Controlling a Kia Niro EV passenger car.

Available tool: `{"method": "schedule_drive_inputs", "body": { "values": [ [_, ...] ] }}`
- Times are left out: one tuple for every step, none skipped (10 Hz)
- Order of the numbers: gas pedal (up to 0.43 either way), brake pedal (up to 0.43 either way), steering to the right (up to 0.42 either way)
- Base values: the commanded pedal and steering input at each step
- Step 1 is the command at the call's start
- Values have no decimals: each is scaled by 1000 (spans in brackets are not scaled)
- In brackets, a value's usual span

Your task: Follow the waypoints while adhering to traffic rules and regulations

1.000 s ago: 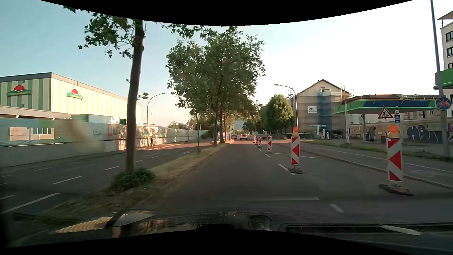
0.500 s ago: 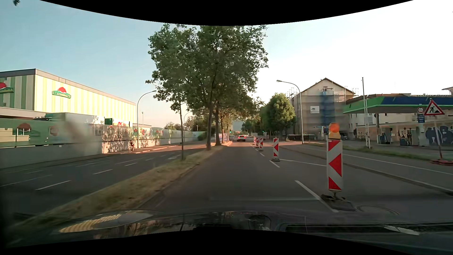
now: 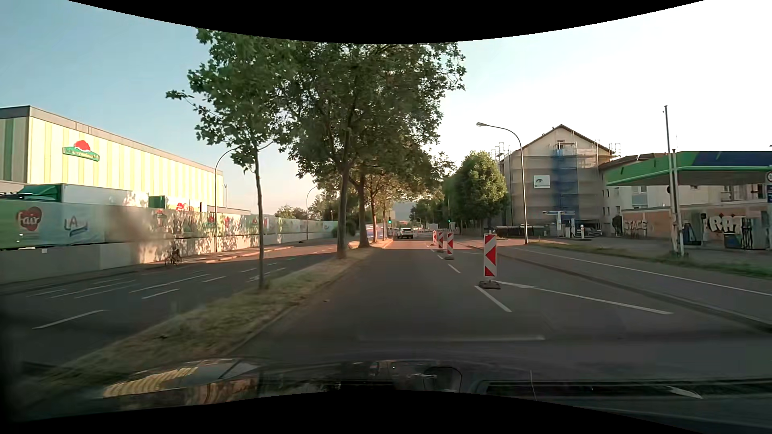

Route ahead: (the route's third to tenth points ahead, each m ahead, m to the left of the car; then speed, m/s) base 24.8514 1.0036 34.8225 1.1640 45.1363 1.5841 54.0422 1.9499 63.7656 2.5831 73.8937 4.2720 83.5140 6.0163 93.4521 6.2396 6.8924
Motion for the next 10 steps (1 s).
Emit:
{"method": "schedule_drive_inputs", "body": {
  "values": [
    [67, 0, 0],
    [67, 0, -4],
    [67, 0, -6],
    [67, 0, -7],
    [79, 0, -7],
    [98, 0, -7],
    [98, 0, -7],
    [87, 0, -7],
    [39, 0, -8],
    [8, 0, -8]
  ]
}}
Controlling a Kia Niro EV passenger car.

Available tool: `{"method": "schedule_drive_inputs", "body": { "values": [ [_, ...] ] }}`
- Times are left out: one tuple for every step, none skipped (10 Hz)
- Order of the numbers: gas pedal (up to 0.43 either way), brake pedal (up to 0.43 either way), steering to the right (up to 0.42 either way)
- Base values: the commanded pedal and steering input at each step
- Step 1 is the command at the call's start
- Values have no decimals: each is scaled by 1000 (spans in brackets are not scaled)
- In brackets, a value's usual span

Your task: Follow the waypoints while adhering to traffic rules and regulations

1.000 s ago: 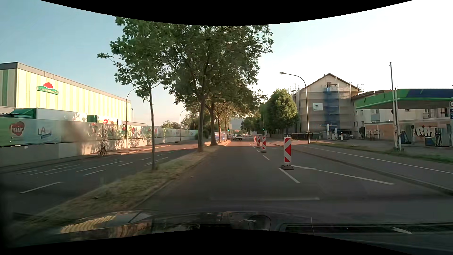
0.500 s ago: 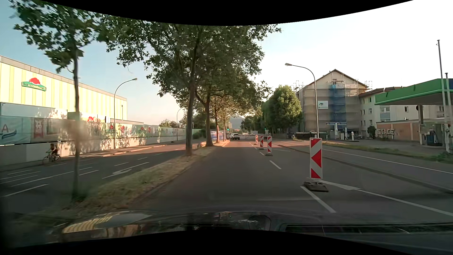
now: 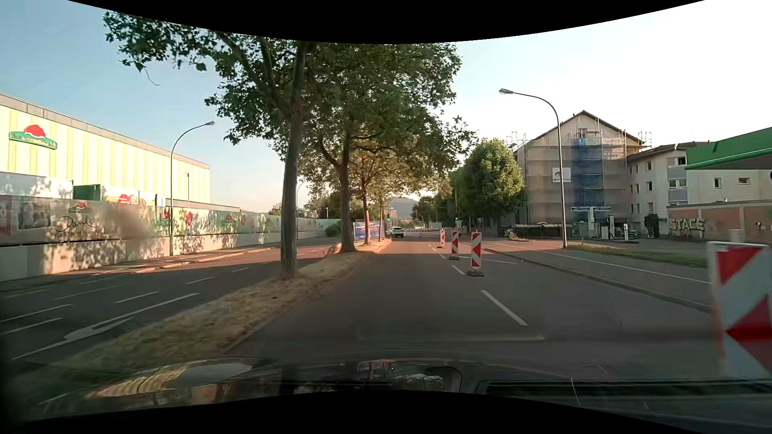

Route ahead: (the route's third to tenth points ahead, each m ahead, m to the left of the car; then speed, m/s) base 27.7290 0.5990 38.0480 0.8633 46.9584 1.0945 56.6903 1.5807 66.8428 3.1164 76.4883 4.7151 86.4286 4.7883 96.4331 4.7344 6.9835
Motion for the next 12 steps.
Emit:
{"method": "schedule_drive_inputs", "body": {
  "values": [
    [0, 0, -7],
    [0, 0, -7],
    [0, 0, -7],
    [0, 0, -7],
    [0, 0, -6],
    [8, 0, -5],
    [8, 0, -2],
    [8, 0, 0],
    [8, 0, 0],
    [20, 0, 0],
    [28, 0, 1],
    [28, 0, 1]
  ]
}}
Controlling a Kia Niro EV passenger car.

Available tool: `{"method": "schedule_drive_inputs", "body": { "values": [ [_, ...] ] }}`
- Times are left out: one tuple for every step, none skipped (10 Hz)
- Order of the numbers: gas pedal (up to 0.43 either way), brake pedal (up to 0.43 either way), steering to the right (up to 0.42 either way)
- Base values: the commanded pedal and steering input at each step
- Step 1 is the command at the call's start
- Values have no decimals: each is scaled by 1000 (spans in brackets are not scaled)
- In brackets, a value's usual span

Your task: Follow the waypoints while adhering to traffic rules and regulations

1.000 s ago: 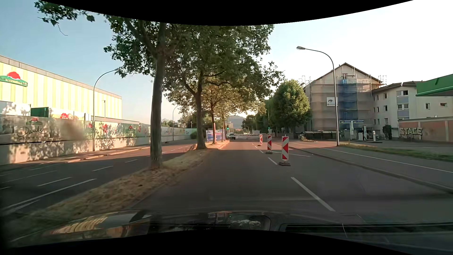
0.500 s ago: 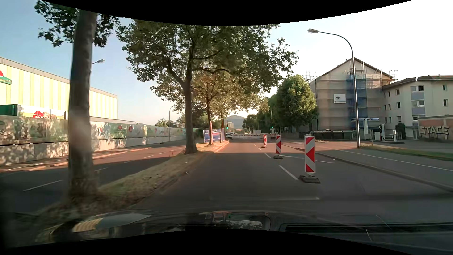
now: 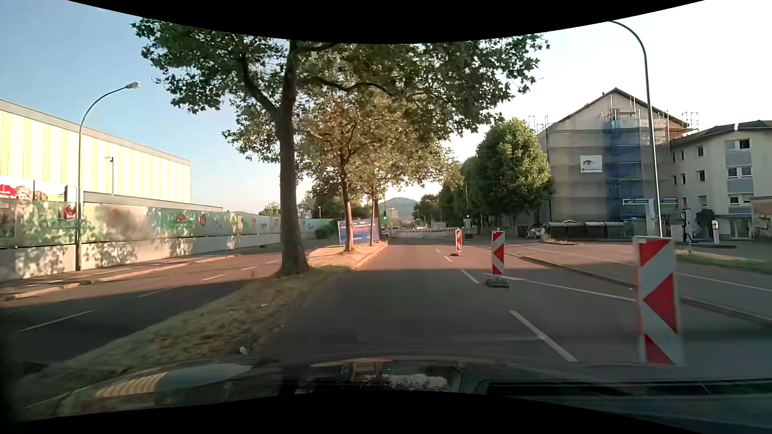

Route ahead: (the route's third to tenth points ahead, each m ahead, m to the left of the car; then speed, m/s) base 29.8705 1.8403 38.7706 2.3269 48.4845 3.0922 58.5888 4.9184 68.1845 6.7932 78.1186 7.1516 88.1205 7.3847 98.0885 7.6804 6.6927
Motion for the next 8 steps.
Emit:
{"method": "schedule_drive_inputs", "body": {
  "values": [
    [39, 0, 0],
    [39, 0, 1],
    [39, 0, 1],
    [39, 0, 0],
    [39, 0, 1],
    [39, 0, 1],
    [39, 0, 1],
    [39, 0, 1]
  ]
}}
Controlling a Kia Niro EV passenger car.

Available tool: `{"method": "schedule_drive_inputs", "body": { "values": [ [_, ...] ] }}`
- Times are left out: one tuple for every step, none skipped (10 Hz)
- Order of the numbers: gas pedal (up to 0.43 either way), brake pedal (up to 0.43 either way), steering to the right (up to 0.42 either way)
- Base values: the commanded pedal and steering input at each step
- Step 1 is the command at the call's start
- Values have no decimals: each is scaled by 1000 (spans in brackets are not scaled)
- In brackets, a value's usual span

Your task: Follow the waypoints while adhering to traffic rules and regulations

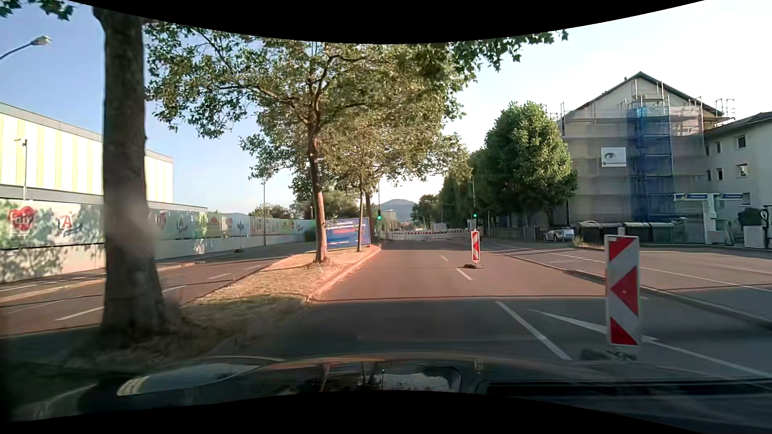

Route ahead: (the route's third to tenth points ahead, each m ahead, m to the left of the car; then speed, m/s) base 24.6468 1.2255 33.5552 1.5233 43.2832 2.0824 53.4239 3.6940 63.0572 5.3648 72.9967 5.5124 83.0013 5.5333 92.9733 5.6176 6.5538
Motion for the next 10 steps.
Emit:
{"method": "schedule_drive_inputs", "body": {
  "values": [
    [39, 0, 0],
    [39, 0, 1],
    [39, 0, 1],
    [47, 0, 1],
    [59, 0, 3],
    [79, 0, 5],
    [79, 0, 5],
    [79, 0, 5],
    [79, 0, 5],
    [67, 0, 5]
  ]
}}
